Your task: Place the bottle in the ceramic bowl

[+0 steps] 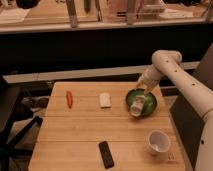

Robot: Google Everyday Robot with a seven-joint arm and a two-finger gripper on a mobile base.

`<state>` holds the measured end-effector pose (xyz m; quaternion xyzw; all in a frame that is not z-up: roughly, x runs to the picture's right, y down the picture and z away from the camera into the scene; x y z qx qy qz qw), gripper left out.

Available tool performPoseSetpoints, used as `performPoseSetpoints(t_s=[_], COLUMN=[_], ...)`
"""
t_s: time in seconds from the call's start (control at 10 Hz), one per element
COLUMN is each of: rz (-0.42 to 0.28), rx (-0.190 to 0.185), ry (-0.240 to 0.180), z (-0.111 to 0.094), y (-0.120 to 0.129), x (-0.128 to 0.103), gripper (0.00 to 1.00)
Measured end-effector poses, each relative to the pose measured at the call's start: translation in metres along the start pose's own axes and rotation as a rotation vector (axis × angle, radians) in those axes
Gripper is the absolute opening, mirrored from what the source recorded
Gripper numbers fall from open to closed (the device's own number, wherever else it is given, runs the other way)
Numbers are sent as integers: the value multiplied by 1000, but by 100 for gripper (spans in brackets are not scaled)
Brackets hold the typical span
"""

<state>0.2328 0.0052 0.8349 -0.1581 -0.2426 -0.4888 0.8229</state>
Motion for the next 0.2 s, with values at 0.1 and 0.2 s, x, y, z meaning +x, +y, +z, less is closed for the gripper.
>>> performPoseSetpoints(t_s=[0.1, 0.2], rz=[0, -1], rx=[-1, -5], ry=[-1, -4], z=[-1, -1], y=[0, 2], x=[1, 1], gripper=[72, 77])
